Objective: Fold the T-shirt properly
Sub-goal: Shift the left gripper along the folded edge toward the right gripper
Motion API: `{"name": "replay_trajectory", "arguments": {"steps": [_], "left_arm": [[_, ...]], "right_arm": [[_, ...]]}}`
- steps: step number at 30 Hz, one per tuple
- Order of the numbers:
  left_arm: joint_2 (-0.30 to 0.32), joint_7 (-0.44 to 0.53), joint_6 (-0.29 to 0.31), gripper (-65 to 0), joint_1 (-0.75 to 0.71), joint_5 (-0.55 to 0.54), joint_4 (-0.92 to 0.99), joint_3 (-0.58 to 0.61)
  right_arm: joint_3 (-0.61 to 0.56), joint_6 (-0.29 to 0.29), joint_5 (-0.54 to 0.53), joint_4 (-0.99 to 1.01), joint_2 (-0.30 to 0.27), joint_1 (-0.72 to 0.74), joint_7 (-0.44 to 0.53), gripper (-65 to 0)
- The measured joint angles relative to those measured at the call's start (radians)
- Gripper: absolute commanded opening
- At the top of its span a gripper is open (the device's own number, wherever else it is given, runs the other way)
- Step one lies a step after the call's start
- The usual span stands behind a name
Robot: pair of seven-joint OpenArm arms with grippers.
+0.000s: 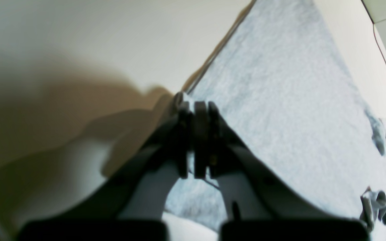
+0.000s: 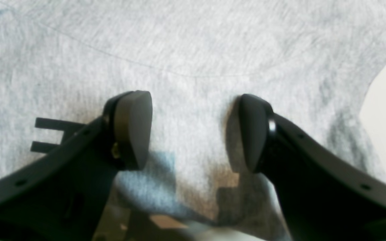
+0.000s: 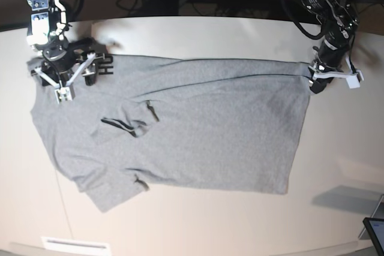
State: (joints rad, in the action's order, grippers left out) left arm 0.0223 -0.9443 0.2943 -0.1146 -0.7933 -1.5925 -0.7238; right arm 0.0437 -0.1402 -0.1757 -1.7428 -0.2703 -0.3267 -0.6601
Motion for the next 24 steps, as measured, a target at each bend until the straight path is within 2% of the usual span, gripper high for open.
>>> {"name": "replay_trajectory", "arguments": {"steps": [5,16,19,24], "left_arm": [[-0.008,0.002,-0.003,-65.0,0.057,-0.001,0.067,0.0],[-0.034,0.001,-0.003,-65.0,0.1,-0.005,0.069,-0.002],[-0.033,0.002,-0.034,-65.0,0.116,0.001,0.072,-0.01],[-0.034,0.005,-0.029,-65.0,0.141,0.002,0.073,-0.008]], "right_arm": [[0.0,0.0,0.0,0.0,0.0,0.0,0.0,-26.4],[0.0,0.0,0.0,0.0,0.0,0.0,0.0,-26.4],[0.0,0.0,0.0,0.0,0.0,0.0,0.0,-26.4],[0.0,0.0,0.0,0.0,0.0,0.0,0.0,-26.4]]}}
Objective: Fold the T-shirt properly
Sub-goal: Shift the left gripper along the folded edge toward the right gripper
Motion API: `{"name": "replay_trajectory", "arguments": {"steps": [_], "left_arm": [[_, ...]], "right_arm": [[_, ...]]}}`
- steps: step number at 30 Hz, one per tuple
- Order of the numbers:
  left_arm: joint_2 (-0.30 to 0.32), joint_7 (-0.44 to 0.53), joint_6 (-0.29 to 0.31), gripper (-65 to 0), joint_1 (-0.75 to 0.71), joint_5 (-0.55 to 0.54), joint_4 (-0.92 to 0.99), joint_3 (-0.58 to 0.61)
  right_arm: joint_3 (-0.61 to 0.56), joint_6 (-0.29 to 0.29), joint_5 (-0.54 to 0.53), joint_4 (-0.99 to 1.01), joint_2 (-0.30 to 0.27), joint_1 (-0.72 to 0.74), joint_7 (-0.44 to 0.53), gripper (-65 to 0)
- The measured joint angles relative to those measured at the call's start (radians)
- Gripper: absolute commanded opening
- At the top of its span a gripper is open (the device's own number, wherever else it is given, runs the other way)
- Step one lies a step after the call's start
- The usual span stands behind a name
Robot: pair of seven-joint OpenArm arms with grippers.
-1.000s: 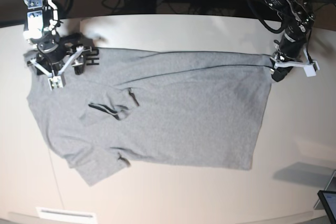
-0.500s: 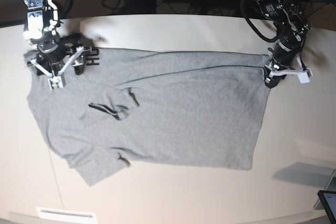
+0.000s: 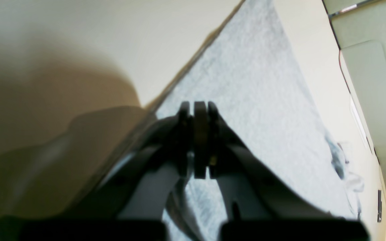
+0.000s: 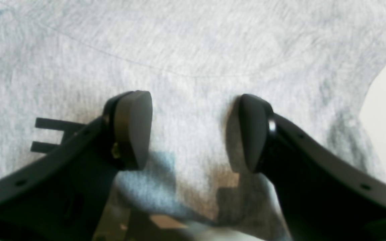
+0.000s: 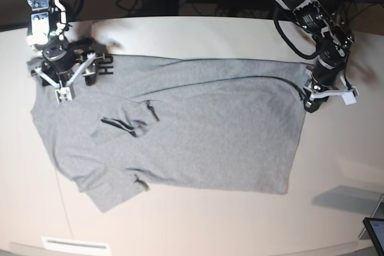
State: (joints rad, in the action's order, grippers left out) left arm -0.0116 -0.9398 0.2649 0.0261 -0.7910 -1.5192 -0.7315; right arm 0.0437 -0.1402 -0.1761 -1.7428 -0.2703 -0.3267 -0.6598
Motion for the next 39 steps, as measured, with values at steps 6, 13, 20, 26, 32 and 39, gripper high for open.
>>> {"name": "replay_trajectory", "arguments": {"steps": [6,13,20,26,32,39], "left_arm": [[0.0,0.001,0.0,-65.0,0.034,0.0,0.003,-0.002],[-0.011,0.073,-0.024,-65.0,0.053,0.003,0.041,0.0],[-0.008,0.098,-0.079,-65.0,0.051,0.0,0.092,0.005],[-0.008,0.133,-0.079,-65.0,0.051,0.0,0.092,-0.002],[-0.012,0.19,-0.079,-65.0,0.052,-0.001,0.092,0.004],[-0.022,0.193,-0.081,-65.0,0.057,0.0,0.093,0.005]], "right_arm": [[0.0,0.0,0.0,0.0,0.0,0.0,0.0,-26.4],[0.0,0.0,0.0,0.0,0.0,0.0,0.0,-26.4],[0.0,0.0,0.0,0.0,0.0,0.0,0.0,-26.4],[0.0,0.0,0.0,0.0,0.0,0.0,0.0,-26.4],[0.0,0.0,0.0,0.0,0.0,0.0,0.0,-26.4],[0.0,0.0,0.0,0.0,0.0,0.0,0.0,-26.4]]}}
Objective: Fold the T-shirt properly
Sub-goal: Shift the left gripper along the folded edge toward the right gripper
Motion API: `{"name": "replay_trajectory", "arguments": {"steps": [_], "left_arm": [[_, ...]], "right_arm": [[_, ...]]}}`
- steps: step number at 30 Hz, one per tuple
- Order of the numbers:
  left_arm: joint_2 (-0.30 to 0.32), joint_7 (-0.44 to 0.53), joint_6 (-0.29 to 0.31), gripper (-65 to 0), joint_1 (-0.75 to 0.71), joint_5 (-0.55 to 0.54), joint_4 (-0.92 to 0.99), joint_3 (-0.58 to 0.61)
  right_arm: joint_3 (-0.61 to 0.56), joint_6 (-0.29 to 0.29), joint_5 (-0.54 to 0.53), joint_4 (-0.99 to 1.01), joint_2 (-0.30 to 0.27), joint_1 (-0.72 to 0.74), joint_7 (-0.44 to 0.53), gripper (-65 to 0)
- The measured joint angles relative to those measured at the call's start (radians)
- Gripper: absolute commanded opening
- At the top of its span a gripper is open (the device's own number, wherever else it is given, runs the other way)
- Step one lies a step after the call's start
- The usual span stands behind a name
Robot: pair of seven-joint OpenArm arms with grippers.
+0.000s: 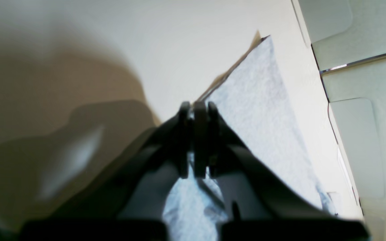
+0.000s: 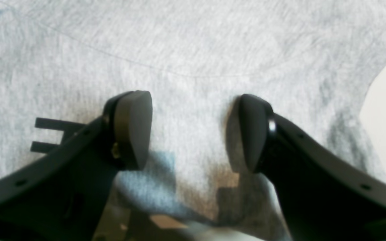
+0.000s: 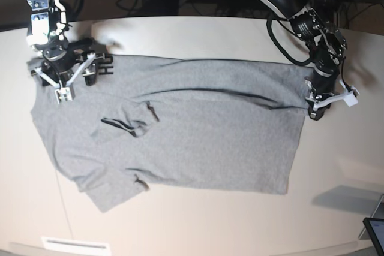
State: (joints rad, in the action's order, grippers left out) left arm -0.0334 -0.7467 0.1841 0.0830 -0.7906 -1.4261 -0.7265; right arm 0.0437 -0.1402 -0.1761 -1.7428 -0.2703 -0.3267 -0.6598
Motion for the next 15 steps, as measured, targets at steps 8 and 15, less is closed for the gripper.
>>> {"name": "replay_trajectory", "arguments": {"steps": [8,15], "left_arm": [[-0.015,0.092,-0.054,-65.0,-0.003,0.0,0.045,-0.002],[-0.026,0.105,-0.054,-65.0,-0.005,0.0,0.043,0.0]], "right_arm": [[0.0,0.0,0.0,0.0,-0.001,0.0,0.0,-26.4],[-0.002,0.0,0.0,0.0,-0.003,0.0,0.0,-26.4]]}}
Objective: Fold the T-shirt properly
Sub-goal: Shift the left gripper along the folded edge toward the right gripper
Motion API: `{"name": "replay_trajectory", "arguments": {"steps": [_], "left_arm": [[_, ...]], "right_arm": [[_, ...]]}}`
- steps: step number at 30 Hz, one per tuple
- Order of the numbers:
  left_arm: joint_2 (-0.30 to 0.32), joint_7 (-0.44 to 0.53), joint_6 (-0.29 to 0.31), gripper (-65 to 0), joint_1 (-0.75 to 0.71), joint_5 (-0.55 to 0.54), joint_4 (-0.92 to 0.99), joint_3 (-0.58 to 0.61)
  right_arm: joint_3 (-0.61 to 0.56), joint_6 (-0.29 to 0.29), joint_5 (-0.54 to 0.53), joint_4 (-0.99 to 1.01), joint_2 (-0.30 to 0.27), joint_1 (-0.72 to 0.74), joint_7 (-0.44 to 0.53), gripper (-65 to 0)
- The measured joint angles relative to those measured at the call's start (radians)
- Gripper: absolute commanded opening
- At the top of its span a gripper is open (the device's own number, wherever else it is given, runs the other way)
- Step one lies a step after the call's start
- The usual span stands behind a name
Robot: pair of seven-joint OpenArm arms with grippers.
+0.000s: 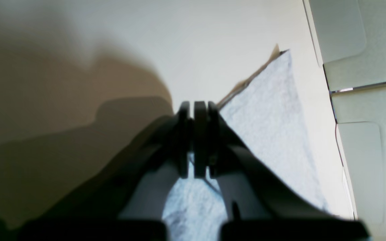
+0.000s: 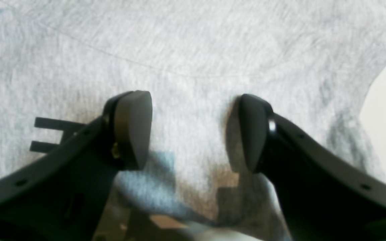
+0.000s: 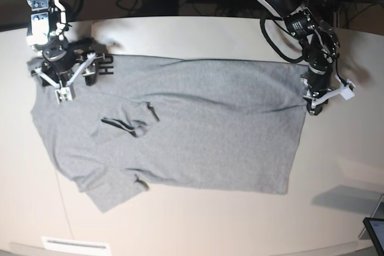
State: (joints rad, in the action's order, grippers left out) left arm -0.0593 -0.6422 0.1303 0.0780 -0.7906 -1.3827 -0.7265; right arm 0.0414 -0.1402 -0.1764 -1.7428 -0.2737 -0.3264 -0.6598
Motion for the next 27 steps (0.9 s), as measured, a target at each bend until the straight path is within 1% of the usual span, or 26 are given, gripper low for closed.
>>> {"name": "replay_trajectory", "arguments": {"steps": [8,11,13,15,18,20,23,25,26,27], "left_arm": [[0.002,0.0,0.0,-65.0,0.0,-0.006,-0.003,0.0],[0.001,-0.005,-0.002,-56.8,-0.001,-0.006,-0.023,0.0],[0.001,-0.006,0.0,-48.4,-0.001,-0.008,-0.06,0.001],[0.003,0.001,0.0,-41.3,0.002,-0.008,-0.09,0.001],[0.003,-0.001,0.0,-34.3,-0.001,-0.008,-0.111,0.001],[0.003,-0.004,-0.002,-32.2,-0.001,-0.001,-0.135,0.001],[0.005,0.001,-0.001,-32.1,-0.028,-0.003,-0.204,0.018],[0.029,0.0,-0.003,-32.2,-0.081,0.027,-0.266,0.09],[0.047,0.0,-0.01,-32.2,-0.104,0.063,-0.296,0.141],[0.06,-0.001,-0.004,-32.2,-0.124,0.109,-0.328,0.193]], "right_arm": [[0.0,0.0,0.0,0.0,0.0,0.0,0.0,-26.4],[0.0,0.0,0.0,0.0,0.0,0.0,0.0,-26.4],[0.0,0.0,0.0,0.0,0.0,0.0,0.0,-26.4],[0.0,0.0,0.0,0.0,0.0,0.0,0.0,-26.4],[0.0,0.0,0.001,0.0,0.0,0.01,-0.011,-26.4],[0.0,0.0,0.0,0.001,0.0,0.01,-0.01,-26.4],[0.0,0.0,0.001,0.002,0.001,0.01,-0.009,-26.4],[0.0,0.0,0.0,0.002,0.001,0.01,-0.008,-26.4],[0.0,0.0,0.0,0.002,0.001,0.011,-0.008,-26.4],[0.001,0.0,0.0,0.002,0.001,0.011,-0.01,-26.4]]}}
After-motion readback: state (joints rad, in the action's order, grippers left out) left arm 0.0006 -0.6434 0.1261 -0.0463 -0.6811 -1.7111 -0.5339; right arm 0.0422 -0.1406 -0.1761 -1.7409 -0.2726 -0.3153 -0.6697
